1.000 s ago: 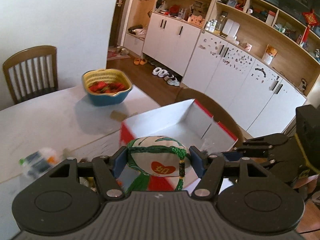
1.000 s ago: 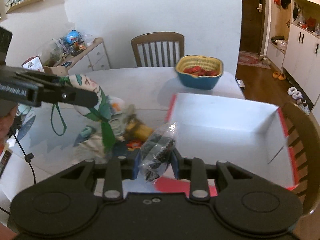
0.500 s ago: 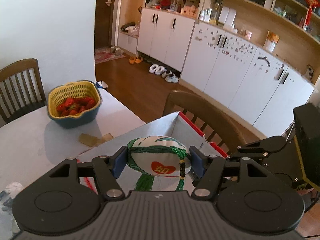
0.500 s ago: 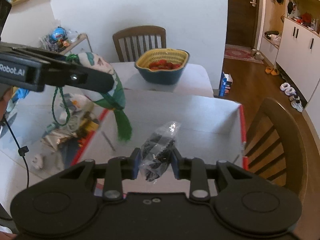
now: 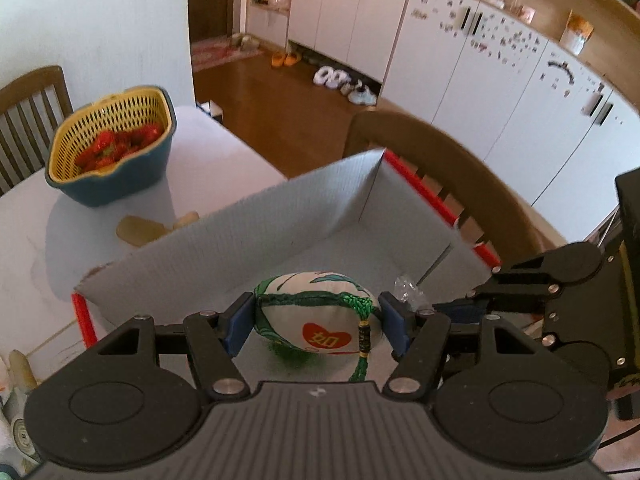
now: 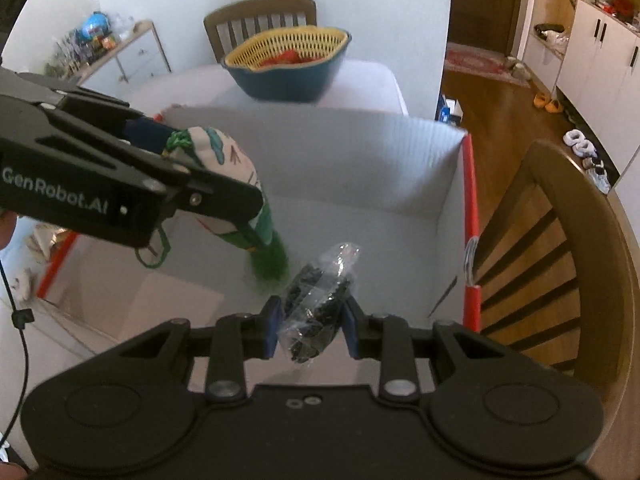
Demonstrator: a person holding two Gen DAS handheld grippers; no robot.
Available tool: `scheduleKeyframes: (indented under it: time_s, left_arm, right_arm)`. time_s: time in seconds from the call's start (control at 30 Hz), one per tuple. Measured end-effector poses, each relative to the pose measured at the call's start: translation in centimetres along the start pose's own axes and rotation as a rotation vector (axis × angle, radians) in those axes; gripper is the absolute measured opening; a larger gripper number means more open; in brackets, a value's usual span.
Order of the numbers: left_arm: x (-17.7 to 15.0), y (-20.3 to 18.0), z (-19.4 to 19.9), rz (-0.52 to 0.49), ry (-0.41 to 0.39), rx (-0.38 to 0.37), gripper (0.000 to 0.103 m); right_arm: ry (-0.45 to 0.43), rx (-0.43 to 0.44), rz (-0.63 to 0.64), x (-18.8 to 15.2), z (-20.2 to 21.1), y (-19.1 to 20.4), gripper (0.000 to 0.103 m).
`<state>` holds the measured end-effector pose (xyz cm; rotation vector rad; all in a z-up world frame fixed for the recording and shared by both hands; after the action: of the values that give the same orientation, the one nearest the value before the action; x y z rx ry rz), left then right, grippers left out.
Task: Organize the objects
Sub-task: 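Carry both held items into the red shoebox and release them, then withdraw both tools from the shoebox back over the mat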
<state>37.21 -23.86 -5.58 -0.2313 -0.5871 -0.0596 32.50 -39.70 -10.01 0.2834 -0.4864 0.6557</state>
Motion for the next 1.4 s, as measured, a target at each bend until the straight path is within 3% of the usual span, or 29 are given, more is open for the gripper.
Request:
scheduleKeyframes:
  time_s: [0.6,1.0,1.2,1.4]
  left_arm:
    - [-3.3,1.0,-5.7,-0.041,0.2,0.035,0.067]
    - [-3.0,1.4,-6.0,-0.008,0.207,0.019,0.074]
    - [-3.2,1.4,-5.2,-0.01,0.212,0.023,0.074]
    - [-3.3,1.7,-3.0,0.002,0.172,0.03,0.074]
  right_arm:
    - [0.174,0.039,0.089,-0.4,-4.3,0.6,0.03]
    - [0.205,0.052,0.095,0.2,-4.5,0.7,0.037]
    - [0.179,0.063,0.081,0.4,-4.2,0.3,0.047]
    - [0.147,0.075,0.083,0.3,-2.4,0.1,0.048]
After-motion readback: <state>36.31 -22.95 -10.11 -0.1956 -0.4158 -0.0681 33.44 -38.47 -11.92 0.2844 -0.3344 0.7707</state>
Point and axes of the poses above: each gripper's, at about its wrist camera, not at the fingertips, and z roughly against the way its jaws point, y to its left, x to its top, the point moved 4 cm from there along -z, roughly the way its jaws point, and after that the axes turned 1 degree about y, right-handed, at the moved point
